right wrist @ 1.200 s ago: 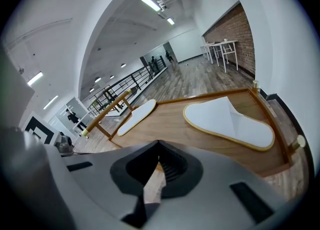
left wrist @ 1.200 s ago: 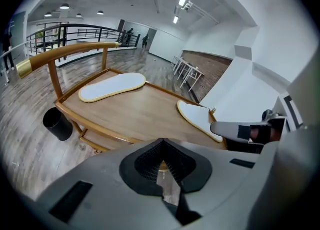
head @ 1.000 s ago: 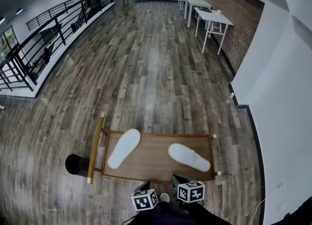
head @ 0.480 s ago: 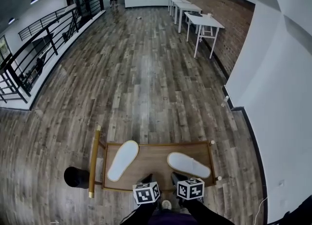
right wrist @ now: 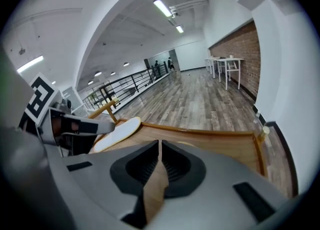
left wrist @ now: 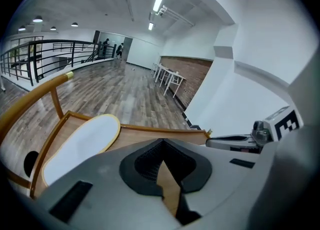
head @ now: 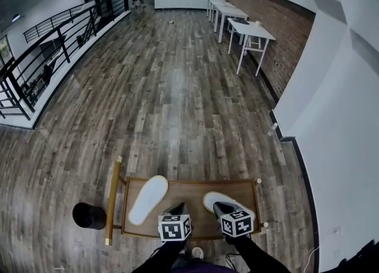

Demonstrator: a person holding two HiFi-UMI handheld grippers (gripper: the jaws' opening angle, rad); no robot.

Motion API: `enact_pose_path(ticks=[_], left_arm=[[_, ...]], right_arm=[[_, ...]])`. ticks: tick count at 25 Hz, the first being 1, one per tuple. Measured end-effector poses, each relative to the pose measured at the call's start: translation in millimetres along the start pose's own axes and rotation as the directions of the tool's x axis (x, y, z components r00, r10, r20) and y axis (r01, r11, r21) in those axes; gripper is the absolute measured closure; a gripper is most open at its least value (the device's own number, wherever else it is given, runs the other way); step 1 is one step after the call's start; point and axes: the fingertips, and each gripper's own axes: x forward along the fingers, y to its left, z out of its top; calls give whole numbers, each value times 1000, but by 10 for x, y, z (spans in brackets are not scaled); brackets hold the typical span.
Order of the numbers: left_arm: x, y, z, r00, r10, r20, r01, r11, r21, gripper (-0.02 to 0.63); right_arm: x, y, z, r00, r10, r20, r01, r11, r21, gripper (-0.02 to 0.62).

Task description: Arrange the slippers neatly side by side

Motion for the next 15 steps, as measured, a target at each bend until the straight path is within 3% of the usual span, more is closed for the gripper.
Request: enact_pose_path(ticks=[2,4,7,10,12,15], left_arm=[[-2,26,13,1000,-6,3,6,1000,-16,606],[-11,60,3,1000,-3,-1,2,1000,-23,606],[-39,115,-56,1000,5,-16,-6,1000,-26,606],[-64,177,-136,1000,12,-28,-13,999,-30,606],[-97,218,-184,999,15,-34,-17,999,-31,606],[-138,291,-234,999,27,-46,-29,999,-30,606]], right_arm=[[1,-254,50,998,-17,-59,9,992,-128,592],[16,-517,85,989,-48,-137,11,966,-259,533],[85,-699,1,948,-24,-317,-111,909,-401,480],[146,-673,-264,834,4,-551,-328,807,-490,465],[164,-650,-396,760,-24,-650,-421,745,-518,463],[236,-680,-502,693,-66,-718,-476,706,-524,463]])
